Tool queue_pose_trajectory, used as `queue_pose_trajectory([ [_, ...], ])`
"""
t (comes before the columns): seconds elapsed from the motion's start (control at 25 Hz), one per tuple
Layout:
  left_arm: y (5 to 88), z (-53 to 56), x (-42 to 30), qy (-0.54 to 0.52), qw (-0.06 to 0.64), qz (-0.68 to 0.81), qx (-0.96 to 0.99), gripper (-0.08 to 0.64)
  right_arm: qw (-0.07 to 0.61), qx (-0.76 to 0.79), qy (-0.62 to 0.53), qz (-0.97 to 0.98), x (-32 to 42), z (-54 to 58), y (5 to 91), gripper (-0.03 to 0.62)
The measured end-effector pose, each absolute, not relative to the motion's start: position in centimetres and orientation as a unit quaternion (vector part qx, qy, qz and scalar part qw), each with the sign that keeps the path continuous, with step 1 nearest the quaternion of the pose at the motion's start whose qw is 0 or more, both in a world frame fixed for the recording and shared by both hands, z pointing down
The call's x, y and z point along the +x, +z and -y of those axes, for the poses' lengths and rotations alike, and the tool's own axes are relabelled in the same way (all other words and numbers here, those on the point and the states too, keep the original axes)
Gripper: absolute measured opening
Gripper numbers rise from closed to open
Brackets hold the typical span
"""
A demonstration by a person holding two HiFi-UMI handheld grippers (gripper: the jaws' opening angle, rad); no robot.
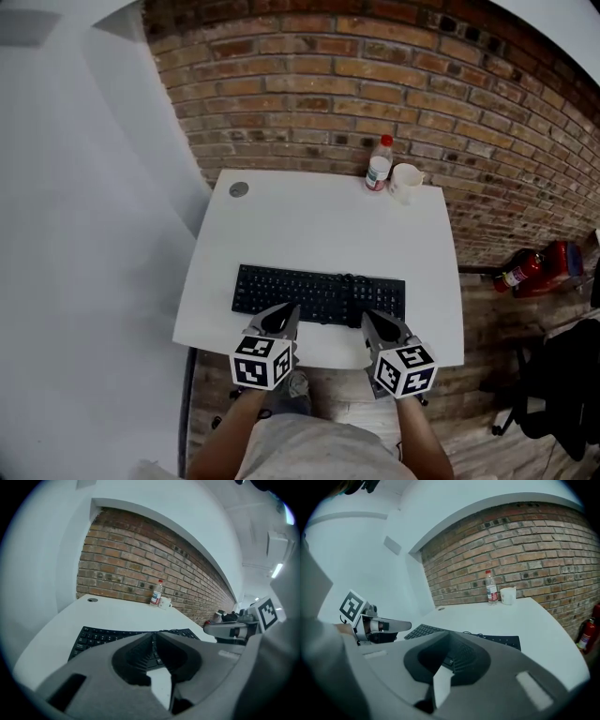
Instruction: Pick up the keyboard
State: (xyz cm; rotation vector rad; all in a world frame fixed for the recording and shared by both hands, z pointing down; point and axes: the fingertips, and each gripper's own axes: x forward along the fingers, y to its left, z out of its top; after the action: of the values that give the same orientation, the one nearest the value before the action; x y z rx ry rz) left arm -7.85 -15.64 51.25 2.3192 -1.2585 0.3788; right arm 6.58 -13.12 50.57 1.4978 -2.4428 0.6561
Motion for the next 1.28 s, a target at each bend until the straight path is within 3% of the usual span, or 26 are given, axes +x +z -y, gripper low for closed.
queue_pose_trajectory([
  [0.32, 53.4, 20.1, -12.9, 0.154, 0.252, 0.45, 0.843, 0.109, 0.115, 0.551, 0.237, 0.792, 7.2, 16.5, 52.0, 0.065],
  [0.8, 58.5, 24.3, -18.7, 0.194, 0.288, 0.482, 0.805, 0.425, 0.147, 0.603, 0.267, 0.737, 11.9, 18.2, 56.0, 0.284],
  [1.28, 61.1, 25.0, -18.6, 0.234, 0.305, 0.485, 0.786, 0.49, 0.148, 0.598, 0.315, 0.722, 15.6, 19.7, 58.9, 0.427],
])
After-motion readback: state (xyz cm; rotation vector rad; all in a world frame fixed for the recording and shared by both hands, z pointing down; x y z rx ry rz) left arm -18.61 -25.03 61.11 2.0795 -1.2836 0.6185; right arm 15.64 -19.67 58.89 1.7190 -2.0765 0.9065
